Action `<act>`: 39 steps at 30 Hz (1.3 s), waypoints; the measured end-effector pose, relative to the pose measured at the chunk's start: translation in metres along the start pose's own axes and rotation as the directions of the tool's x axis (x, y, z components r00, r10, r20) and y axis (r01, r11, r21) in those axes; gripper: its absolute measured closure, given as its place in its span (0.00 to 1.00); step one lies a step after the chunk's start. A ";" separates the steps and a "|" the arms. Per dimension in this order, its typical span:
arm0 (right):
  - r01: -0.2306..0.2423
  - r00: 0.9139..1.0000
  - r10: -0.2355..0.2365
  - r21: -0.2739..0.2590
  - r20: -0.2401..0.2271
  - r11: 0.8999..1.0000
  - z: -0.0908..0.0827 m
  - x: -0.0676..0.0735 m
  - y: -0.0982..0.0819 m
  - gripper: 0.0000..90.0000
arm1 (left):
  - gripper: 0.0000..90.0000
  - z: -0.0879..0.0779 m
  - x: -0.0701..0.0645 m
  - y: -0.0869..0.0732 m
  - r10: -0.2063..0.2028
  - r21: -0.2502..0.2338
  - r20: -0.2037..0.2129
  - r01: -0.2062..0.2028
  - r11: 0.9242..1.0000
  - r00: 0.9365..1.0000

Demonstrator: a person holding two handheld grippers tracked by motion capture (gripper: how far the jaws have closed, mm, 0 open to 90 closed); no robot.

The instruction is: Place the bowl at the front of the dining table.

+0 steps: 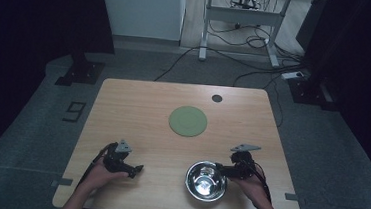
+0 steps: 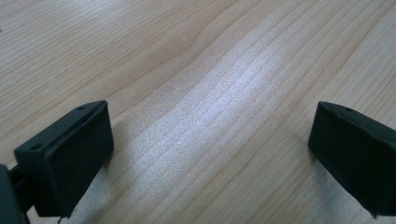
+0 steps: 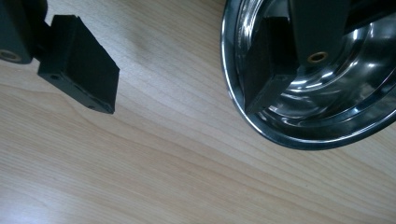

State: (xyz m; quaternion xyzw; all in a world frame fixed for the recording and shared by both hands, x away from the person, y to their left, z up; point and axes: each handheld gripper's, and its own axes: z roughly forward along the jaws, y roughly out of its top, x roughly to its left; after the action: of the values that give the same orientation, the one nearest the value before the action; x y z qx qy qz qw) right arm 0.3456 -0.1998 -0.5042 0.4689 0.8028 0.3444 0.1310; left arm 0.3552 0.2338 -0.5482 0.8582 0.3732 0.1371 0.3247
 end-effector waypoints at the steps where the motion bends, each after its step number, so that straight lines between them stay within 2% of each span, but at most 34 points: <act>1: 0.003 1.000 -0.003 0.001 -0.003 1.000 0.000 0.001 0.000 0.30 | 0.00 0.000 0.000 0.000 0.000 0.000 0.000 0.000 1.000 1.000; 7: 0.015 1.000 -0.015 0.021 -0.016 1.000 0.004 0.004 -0.001 0.30 | 0.00 0.000 0.000 0.000 0.000 0.000 0.000 0.000 1.000 1.000; 20: 0.064 0.997 -0.059 0.116 -0.050 0.991 0.021 0.012 -0.006 0.34 | 0.00 0.000 0.000 0.000 0.000 0.000 0.000 0.000 1.000 1.000; 27: 0.059 0.996 -0.049 0.146 -0.072 0.988 0.025 0.010 -0.007 0.40 | 0.00 0.000 0.000 0.000 0.000 0.000 0.000 0.000 1.000 1.000; 39: 0.046 0.990 -0.021 0.170 -0.140 0.984 0.026 0.008 -0.006 0.67 | 0.00 0.000 0.000 0.000 0.000 0.000 0.000 0.000 1.000 1.000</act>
State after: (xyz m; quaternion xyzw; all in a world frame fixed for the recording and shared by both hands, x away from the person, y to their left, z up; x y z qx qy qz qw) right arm 0.3516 -0.1838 -0.5264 0.4399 0.8445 0.3028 0.0397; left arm 0.3552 0.2338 -0.5482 0.8582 0.3733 0.1372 0.3246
